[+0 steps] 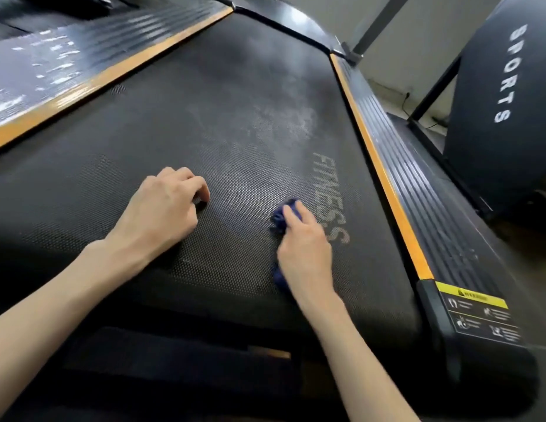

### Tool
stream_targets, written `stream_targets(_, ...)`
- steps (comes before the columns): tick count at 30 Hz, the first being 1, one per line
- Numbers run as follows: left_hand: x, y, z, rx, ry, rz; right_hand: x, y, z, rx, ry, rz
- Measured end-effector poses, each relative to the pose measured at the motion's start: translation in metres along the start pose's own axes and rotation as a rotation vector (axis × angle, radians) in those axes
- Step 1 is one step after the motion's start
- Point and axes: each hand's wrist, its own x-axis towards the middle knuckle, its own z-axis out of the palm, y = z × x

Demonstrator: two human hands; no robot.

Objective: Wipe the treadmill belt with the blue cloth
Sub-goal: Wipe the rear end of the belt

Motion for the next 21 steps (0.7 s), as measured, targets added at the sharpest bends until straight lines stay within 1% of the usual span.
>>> stream_targets(3,0.011,0.014,0.007,-0.006,-0.041,0.033,0.010,-0.046,0.022,0.099,-0.055,-0.184)
stream_targets(5,0.019,0.021,0.011,-0.018,-0.049,0.034,0.012,-0.046,0.025,0.113,-0.100,-0.258)
stream_targets(6,0.022,0.023,0.013,-0.033,-0.050,0.035,0.012,-0.033,0.021,0.118,-0.113,-0.246)
stream_targets(8,0.025,0.027,0.016,-0.081,-0.064,0.040,0.006,0.014,0.006,0.081,-0.087,-0.126)
stream_targets(10,0.023,0.027,0.018,-0.129,-0.105,0.056,-0.005,0.069,-0.019,-0.032,-0.050,0.057)
stream_targets(12,0.019,0.026,0.020,-0.135,-0.151,0.070,-0.014,0.106,-0.042,-0.082,-0.020,0.185)
stream_targets(14,0.015,0.024,0.021,-0.114,-0.155,0.099,-0.015,0.109,-0.049,-0.070,-0.008,0.249)
stream_targets(16,0.013,0.026,0.022,-0.086,-0.131,0.123,-0.012,0.089,-0.044,-0.058,-0.009,0.269)
stream_targets(17,0.014,0.027,0.023,-0.059,-0.123,0.136,-0.011,0.074,-0.038,-0.045,-0.012,0.223)
stream_targets(19,0.018,0.030,0.026,0.023,-0.104,0.165,-0.013,0.040,-0.021,0.001,-0.042,0.028)
stream_targets(21,0.025,0.034,0.027,0.070,-0.102,0.166,-0.014,0.022,-0.011,0.067,-0.108,-0.154)
